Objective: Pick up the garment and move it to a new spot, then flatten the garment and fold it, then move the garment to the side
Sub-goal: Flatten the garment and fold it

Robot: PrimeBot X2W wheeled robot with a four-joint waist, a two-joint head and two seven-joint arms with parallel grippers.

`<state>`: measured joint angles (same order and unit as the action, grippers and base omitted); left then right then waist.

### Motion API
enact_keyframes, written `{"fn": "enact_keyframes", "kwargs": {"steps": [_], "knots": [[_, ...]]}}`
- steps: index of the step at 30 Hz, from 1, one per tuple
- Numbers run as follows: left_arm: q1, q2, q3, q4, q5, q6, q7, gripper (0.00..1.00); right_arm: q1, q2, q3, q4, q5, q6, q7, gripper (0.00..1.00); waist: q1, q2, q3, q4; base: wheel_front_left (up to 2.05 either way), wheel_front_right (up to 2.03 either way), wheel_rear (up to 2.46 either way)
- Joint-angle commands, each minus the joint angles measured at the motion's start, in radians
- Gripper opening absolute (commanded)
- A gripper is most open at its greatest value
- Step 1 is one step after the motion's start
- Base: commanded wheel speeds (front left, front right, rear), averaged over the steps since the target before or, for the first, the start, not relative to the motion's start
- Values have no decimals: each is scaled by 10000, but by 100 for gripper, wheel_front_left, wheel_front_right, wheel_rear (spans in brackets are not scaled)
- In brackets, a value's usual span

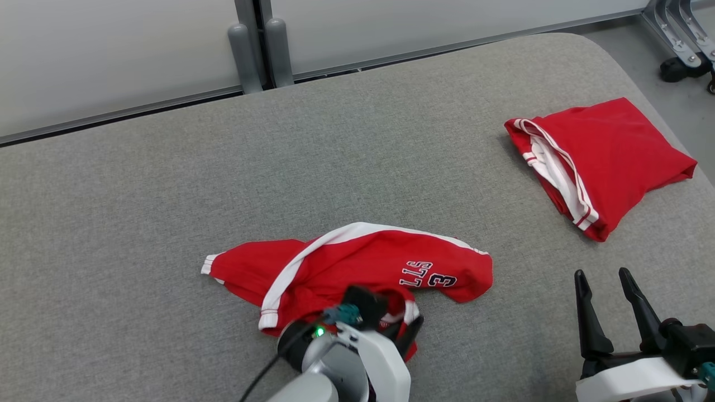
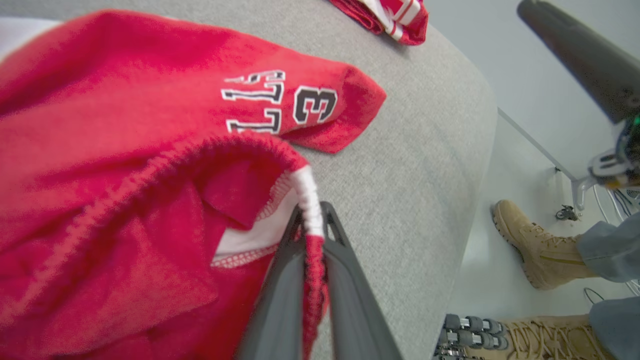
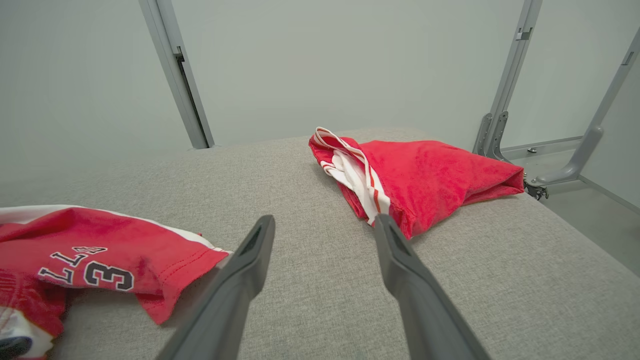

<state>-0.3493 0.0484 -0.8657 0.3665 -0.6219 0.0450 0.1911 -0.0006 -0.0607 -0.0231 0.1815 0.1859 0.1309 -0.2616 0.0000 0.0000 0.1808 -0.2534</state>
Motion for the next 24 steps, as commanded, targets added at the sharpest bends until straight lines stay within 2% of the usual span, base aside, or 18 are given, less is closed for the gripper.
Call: {"fn": "enact_keyframes", "kwargs": {"steps": [1, 7, 11, 16, 18, 21, 24], "knots": [[-356, 39, 230, -270, -401, -47, -362, 0, -105, 0, 1, 25, 75, -2, -46, 100, 0, 0, -18, 40, 0, 0, 0], [-1092, 35, 655, -1563, -1372, -107, -904, 0, -5, 11, -56, 85, 100, -2, -46, 100, 0, 0, -262, 313, 0, 0, 0], [-1710, 63, 1163, -2682, -2460, -475, -1233, 0, 87, 11, -67, 99, 79, -2, -46, 100, 0, 0, -524, 547, 0, 0, 0], [-2013, 44, 1860, -3218, -3373, -810, -2020, 0, 168, -104, -118, 124, 76, -2, -46, 100, 0, 0, -896, 753, 0, 0, 0], [-1539, 117, 2157, -3129, -3591, -793, -2365, 0, 289, -148, -168, 140, 92, -2, -46, 100, 0, 0, -1051, 830, 0, 0, 0], [-537, 518, 2159, -2785, -3913, -796, -2370, 0, 446, -159, -271, 83, 104, -2, -48, 100, 0, 0, -1162, 991, 0, 0, 0], [594, 984, 1939, -2365, -4001, -1009, -2509, 0, 611, -191, -306, 123, 135, -1, -46, 100, 0, 0, -1185, 1180, 0, 0, 0]]}}
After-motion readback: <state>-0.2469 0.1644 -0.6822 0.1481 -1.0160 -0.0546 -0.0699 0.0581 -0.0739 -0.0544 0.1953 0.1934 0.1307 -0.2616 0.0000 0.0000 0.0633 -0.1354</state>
